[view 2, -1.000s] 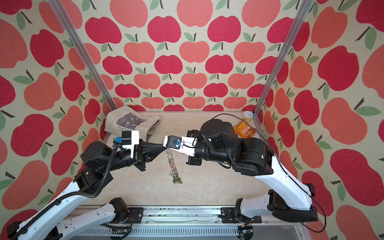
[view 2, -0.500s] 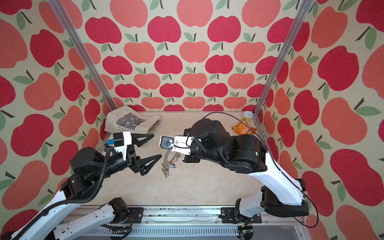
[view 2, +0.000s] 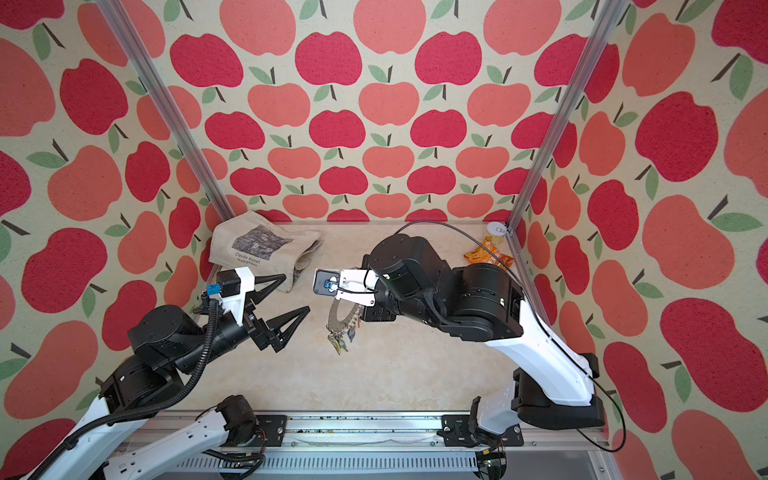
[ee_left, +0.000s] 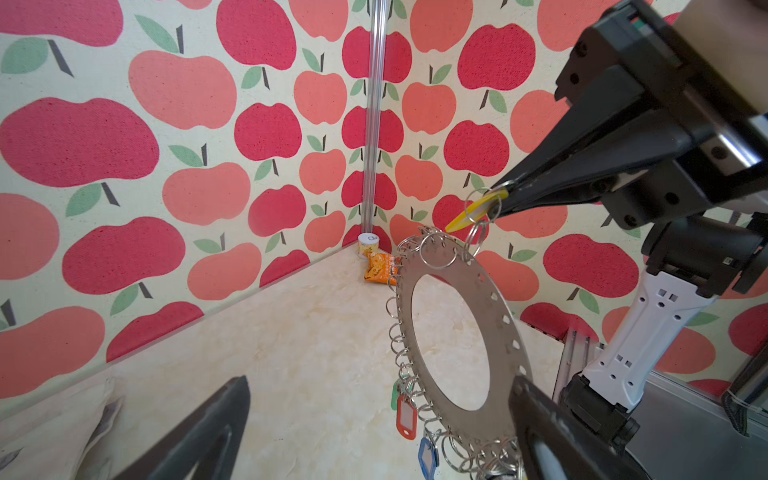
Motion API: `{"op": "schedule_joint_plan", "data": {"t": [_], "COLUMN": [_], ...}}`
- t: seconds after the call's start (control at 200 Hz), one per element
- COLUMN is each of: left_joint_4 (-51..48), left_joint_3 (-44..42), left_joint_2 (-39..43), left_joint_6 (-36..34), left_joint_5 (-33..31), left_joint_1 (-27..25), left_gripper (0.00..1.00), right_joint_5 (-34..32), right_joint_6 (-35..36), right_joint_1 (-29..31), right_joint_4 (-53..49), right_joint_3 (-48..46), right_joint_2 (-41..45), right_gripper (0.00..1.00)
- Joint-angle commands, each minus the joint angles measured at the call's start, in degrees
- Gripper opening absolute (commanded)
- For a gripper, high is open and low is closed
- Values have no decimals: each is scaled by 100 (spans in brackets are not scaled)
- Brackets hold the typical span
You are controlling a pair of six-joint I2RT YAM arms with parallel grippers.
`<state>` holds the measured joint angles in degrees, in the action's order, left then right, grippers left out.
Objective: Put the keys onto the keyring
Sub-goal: 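Lower the plate onto the table with the right gripper and release it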
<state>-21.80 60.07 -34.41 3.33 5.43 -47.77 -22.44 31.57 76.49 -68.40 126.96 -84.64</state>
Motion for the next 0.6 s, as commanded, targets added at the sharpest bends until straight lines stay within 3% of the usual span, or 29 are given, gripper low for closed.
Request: {"op": "schedule_joint_plan", "data": {"t": [0.0,0.225,0.595], "left_joint_4": [-404,-677,-1102], "left_joint_3": [163,154,154], "left_joint_2": [110,232,560], "left_joint_6": [38,164,355], "left_joint_5": [-471,-803,-1139], "left_joint_1": [-31,-40,-41], "left_gripper": [99,98,98], "right_joint_5": [-75,778,2060], "right_joint_6": [31,-592,-1206], "right_joint_1": [-101,-929,-1543], "right_joint_4": [162,586,1179], "right_joint_3": [-66,-1270,-2201], "right_joint_2": [23,318,-117], "right_gripper": [0,0,0]}}
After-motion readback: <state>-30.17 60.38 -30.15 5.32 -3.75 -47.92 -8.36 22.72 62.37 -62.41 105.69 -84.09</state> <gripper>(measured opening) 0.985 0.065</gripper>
